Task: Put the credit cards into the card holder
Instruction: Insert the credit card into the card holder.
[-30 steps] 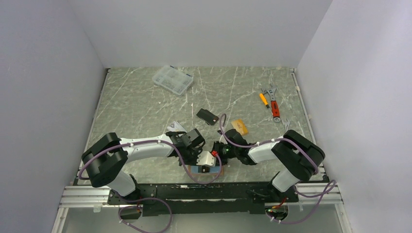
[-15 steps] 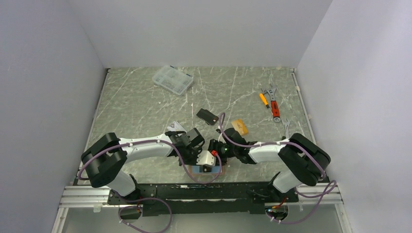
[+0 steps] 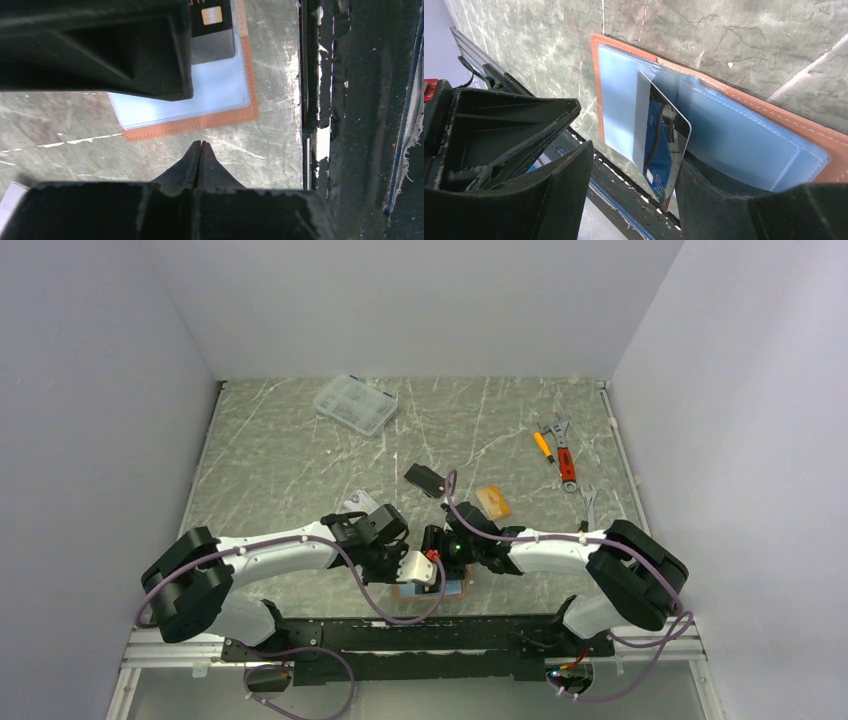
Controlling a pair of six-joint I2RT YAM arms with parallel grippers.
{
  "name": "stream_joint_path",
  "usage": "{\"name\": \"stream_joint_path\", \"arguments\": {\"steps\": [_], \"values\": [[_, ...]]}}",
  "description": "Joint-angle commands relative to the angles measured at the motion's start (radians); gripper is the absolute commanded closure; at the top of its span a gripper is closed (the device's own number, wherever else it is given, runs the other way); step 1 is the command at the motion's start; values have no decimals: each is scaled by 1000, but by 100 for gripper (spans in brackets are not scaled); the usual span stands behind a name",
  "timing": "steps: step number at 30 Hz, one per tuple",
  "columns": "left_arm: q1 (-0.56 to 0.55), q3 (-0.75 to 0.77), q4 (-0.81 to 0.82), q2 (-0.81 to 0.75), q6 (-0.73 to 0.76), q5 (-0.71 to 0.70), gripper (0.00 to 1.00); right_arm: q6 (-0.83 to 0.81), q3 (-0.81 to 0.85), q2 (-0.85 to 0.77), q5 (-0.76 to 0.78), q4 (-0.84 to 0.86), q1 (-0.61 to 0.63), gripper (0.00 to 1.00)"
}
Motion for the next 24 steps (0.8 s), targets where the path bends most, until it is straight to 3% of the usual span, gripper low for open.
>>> {"name": "stream_joint_path", "arguments": {"steps": [1, 12, 24], "values": [[8, 5, 40, -36, 9, 61, 100, -67, -32, 6, 177, -191, -1, 37], [-13, 55, 123, 30, 16, 61, 100, -124, -66, -58, 50, -29, -10, 35], [17, 65, 226, 86, -12, 88, 100, -58, -240, -171, 84, 201, -21, 36]]}}
